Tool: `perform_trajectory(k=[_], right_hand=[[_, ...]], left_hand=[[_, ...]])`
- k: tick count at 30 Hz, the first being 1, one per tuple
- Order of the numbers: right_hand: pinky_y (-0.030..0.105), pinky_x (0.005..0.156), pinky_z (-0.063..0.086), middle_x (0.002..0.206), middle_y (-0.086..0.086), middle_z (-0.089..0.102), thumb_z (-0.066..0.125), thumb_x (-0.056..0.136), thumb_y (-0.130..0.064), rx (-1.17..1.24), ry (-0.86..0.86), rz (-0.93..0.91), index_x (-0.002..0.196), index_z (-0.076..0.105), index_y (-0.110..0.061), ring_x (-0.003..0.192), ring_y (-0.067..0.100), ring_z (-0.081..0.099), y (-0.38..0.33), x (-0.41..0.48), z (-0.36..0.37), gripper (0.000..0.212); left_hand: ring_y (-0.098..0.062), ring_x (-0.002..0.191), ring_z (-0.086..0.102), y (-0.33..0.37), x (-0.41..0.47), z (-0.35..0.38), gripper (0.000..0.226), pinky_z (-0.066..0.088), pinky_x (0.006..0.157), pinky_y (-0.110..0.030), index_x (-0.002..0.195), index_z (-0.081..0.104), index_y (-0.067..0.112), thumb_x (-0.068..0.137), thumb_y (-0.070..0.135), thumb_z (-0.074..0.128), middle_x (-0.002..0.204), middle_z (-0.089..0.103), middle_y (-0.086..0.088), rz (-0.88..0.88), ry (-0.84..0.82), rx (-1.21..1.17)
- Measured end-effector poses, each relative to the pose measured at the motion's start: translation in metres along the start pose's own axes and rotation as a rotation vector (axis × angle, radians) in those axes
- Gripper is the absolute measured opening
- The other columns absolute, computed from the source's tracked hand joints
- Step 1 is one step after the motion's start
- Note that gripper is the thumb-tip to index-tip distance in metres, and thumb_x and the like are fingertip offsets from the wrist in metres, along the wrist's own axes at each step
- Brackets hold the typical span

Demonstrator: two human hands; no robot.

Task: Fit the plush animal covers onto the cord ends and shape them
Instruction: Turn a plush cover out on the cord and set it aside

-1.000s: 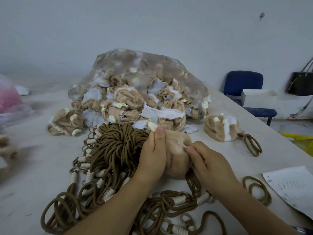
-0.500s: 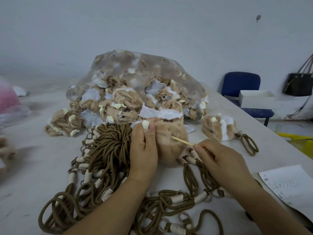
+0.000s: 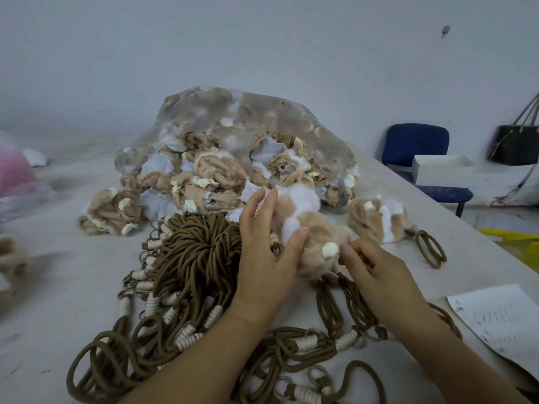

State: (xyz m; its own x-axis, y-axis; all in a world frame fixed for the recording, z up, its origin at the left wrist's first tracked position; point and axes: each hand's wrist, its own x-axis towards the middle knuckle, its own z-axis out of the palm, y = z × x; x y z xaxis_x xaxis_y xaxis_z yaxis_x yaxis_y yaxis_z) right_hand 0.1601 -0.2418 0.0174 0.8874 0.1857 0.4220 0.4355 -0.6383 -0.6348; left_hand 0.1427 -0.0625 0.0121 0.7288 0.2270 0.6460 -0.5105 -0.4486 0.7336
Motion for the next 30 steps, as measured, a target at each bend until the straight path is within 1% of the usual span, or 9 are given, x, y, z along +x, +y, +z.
perform_trajectory(k=[1, 3, 6, 11, 17, 21, 24, 27, 30], right_hand=[[0.037, 0.058, 0.045, 0.066, -0.004, 0.06, 0.027, 0.076, -0.07, -0.002, -0.001, -0.009, 0.078, 0.055, -0.025, 0.064, 0.007, 0.054, 0.0, 0.0, 0.0, 0.053], [0.038, 0.06, 0.046, 0.063, -0.002, 0.058, 0.026, 0.077, -0.069, -0.011, -0.013, -0.02, 0.078, 0.054, -0.025, 0.065, 0.008, 0.054, -0.001, 0.0, -0.001, 0.053], [0.035, 0.059, 0.045, 0.062, -0.003, 0.057, 0.027, 0.077, -0.07, -0.016, -0.041, -0.021, 0.076, 0.053, -0.026, 0.064, 0.008, 0.054, 0.0, 0.001, -0.001, 0.051], [0.023, 0.054, 0.042, 0.073, -0.016, 0.061, 0.027, 0.075, -0.073, -0.007, -0.089, -0.006, 0.075, 0.055, -0.029, 0.064, 0.005, 0.056, 0.001, 0.001, 0.001, 0.052], [0.026, 0.052, 0.036, 0.055, -0.008, 0.051, 0.039, 0.078, -0.071, 0.045, -0.076, -0.002, 0.068, 0.051, -0.03, 0.05, 0.004, 0.045, 0.011, 0.0, -0.005, 0.044], [0.026, 0.052, 0.035, 0.052, -0.007, 0.048, 0.042, 0.076, -0.071, 0.071, -0.08, 0.0, 0.066, 0.052, -0.027, 0.048, 0.003, 0.042, 0.011, 0.001, -0.005, 0.047], [0.029, 0.051, 0.035, 0.051, -0.007, 0.047, 0.042, 0.076, -0.071, 0.077, -0.07, 0.03, 0.068, 0.053, -0.027, 0.047, 0.005, 0.042, 0.011, 0.002, -0.005, 0.047], [0.027, 0.05, 0.034, 0.052, -0.007, 0.048, 0.041, 0.076, -0.07, 0.084, -0.043, 0.054, 0.069, 0.053, -0.028, 0.047, 0.005, 0.043, 0.01, 0.002, -0.004, 0.044], [0.031, 0.053, 0.037, 0.058, -0.003, 0.052, 0.039, 0.075, -0.071, 0.075, -0.032, 0.043, 0.065, 0.052, -0.026, 0.05, 0.006, 0.045, 0.008, 0.001, -0.002, 0.048]], left_hand=[[0.019, 0.133, 0.02, 0.0, 0.0, 0.001, 0.062, 0.023, 0.102, 0.001, 0.146, 0.033, 0.034, 0.09, 0.052, 0.055, 0.152, 0.024, 0.012, -0.053, -0.044, -0.008], [0.009, 0.129, 0.035, -0.001, 0.0, 0.001, 0.051, 0.033, 0.103, -0.01, 0.135, 0.035, 0.046, 0.089, 0.056, 0.055, 0.142, 0.039, 0.014, -0.097, -0.109, -0.048], [-0.008, 0.104, 0.055, -0.003, -0.001, 0.0, 0.027, 0.048, 0.088, -0.028, 0.111, 0.048, 0.036, 0.09, 0.054, 0.049, 0.113, 0.056, 0.002, -0.119, -0.057, -0.077], [-0.005, 0.085, 0.055, -0.002, -0.003, 0.0, 0.017, 0.045, 0.073, -0.018, 0.093, 0.047, 0.032, 0.093, 0.046, 0.037, 0.094, 0.058, 0.002, -0.141, 0.063, -0.103], [0.004, 0.083, 0.052, -0.005, 0.0, -0.004, 0.021, 0.043, 0.075, -0.016, 0.093, 0.048, 0.034, 0.098, 0.049, 0.033, 0.092, 0.055, 0.008, -0.18, 0.176, -0.157], [-0.001, 0.094, 0.054, -0.007, -0.001, -0.003, 0.017, 0.045, 0.084, -0.019, 0.101, 0.052, 0.031, 0.1, 0.041, 0.039, 0.101, 0.056, 0.004, -0.17, 0.112, -0.157], [-0.002, 0.11, 0.047, -0.007, 0.002, -0.005, 0.015, 0.037, 0.096, -0.013, 0.109, 0.056, 0.024, 0.1, 0.032, 0.047, 0.116, 0.048, 0.002, -0.017, 0.159, -0.023], [-0.01, 0.114, 0.044, -0.004, 0.002, -0.004, 0.02, 0.034, 0.101, -0.021, 0.103, 0.057, 0.033, 0.095, 0.043, 0.041, 0.114, 0.042, 0.021, 0.029, 0.175, 0.057], [-0.003, 0.123, 0.039, -0.001, -0.001, 0.0, 0.04, 0.034, 0.106, -0.024, 0.116, 0.053, 0.038, 0.089, 0.061, 0.037, 0.123, 0.045, 0.017, -0.055, 0.02, -0.005]])
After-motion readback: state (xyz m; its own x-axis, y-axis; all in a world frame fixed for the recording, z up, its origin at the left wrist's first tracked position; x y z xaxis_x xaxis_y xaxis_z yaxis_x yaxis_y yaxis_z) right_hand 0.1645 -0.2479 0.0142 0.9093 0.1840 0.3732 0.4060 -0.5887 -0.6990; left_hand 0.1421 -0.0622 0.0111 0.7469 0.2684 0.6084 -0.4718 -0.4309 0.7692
